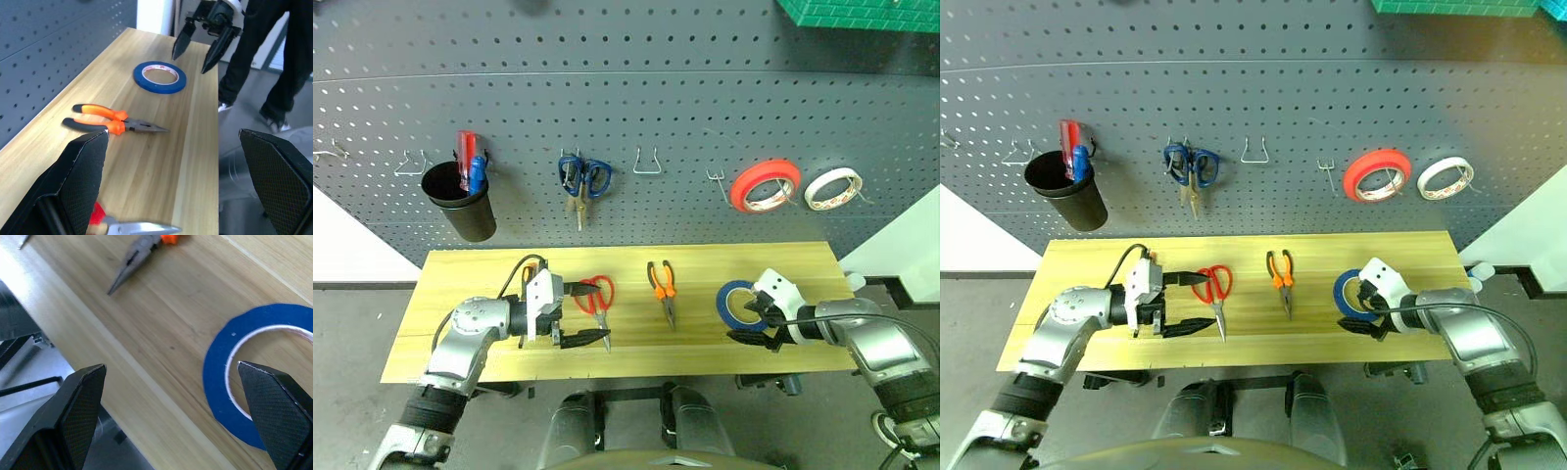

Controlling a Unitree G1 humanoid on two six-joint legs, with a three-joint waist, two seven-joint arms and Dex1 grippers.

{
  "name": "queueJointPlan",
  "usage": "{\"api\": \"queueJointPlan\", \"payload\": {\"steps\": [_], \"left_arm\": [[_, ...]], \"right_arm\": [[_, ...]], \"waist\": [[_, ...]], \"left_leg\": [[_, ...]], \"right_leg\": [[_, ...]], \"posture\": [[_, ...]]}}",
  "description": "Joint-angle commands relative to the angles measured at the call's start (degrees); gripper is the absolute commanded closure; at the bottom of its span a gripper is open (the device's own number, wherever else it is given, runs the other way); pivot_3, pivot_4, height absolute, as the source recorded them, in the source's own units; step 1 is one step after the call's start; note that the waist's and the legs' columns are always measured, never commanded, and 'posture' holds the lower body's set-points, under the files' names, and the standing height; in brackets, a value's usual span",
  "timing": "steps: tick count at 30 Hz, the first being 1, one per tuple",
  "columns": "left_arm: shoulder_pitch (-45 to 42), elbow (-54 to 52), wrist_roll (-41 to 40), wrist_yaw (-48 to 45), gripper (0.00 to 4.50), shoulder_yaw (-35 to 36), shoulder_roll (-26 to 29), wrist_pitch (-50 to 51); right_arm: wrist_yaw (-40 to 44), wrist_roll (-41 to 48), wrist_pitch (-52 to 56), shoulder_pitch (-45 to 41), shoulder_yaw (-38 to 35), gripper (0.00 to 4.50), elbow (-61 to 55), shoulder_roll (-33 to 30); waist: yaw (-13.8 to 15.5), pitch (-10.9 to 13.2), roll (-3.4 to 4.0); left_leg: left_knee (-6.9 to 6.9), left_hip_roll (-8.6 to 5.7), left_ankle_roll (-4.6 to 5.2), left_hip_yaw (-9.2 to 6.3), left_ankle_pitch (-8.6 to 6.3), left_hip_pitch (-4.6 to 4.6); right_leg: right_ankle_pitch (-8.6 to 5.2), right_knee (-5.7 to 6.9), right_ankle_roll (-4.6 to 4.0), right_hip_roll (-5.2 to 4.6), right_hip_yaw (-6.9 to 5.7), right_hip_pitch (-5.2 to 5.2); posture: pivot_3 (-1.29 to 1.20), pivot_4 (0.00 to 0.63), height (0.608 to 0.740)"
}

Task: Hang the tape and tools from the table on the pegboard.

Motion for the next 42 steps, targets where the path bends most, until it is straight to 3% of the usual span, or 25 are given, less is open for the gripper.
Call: {"api": "queueJointPlan", "payload": {"steps": [1,16,24,26,34,42], "left_arm": [[-2.4,1.9,2.5,1.7,0.03,-2.0,-0.9,0.4],[-14.2,13.9,9.5,4.4,0.03,-8.1,-7.7,-0.2],[-14.7,13.2,11.5,5.1,0.03,-9.5,-7.8,0.6],[-14.5,12.6,11.1,5.0,0.00,-9.3,-7.8,0.8],[-13.8,11.6,9.2,3.7,0.00,-7.6,-6.7,0.6],[-13.0,11.2,8.7,3.4,0.00,-7.3,-6.4,0.1]], "right_arm": [[-1.4,-1.5,1.8,-2.9,1.3,0.00,1.7,1.2],[-2.8,-3.9,6.5,-7.6,6.5,0.00,8.4,5.9],[-5.7,-6.4,5.0,-8.8,7.4,0.00,12.5,9.4],[-5.9,-6.2,4.2,-8.4,6.9,0.39,12.3,9.7],[-1.0,-2.1,6.8,-6.8,3.1,0.52,1.9,5.3],[-3.5,-4.1,0.6,-7.4,3.3,0.52,4.6,5.2]], "waist": [[-0.2,0.4,-0.04],[-1.0,2.0,-0.30],[-1.3,2.5,-0.98],[-1.3,2.6,-1.07],[-1.1,3.2,-0.67],[-0.9,3.5,-0.51]], "left_leg": [[0.00,0.00,0.00,0.00,0.00,0.01],[0.09,-0.04,0.04,-0.09,0.02,-0.49],[0.11,-0.01,0.04,-0.14,0.03,-0.40],[0.13,0.00,0.04,-0.15,0.03,-0.38],[0.10,0.00,0.04,-0.18,0.03,-0.50],[0.12,-0.05,0.04,-0.17,0.03,-0.64]], "right_leg": [[0.00,0.01,0.00,0.00,0.00,0.01],[0.15,0.15,-0.22,0.00,0.00,-0.47],[0.16,0.22,-0.24,0.02,0.00,-0.42],[0.16,0.22,-0.25,0.00,0.00,-0.40],[0.16,0.25,-0.25,-0.01,-0.01,-0.55],[0.16,0.23,-0.23,-0.03,-0.03,-0.63]], "posture": [[-0.06,0.210,0.740],[-0.05,0.265,0.740],[-0.05,0.286,0.740],[-0.05,0.287,0.740],[-0.05,0.277,0.740],[-0.04,0.268,0.740]]}}
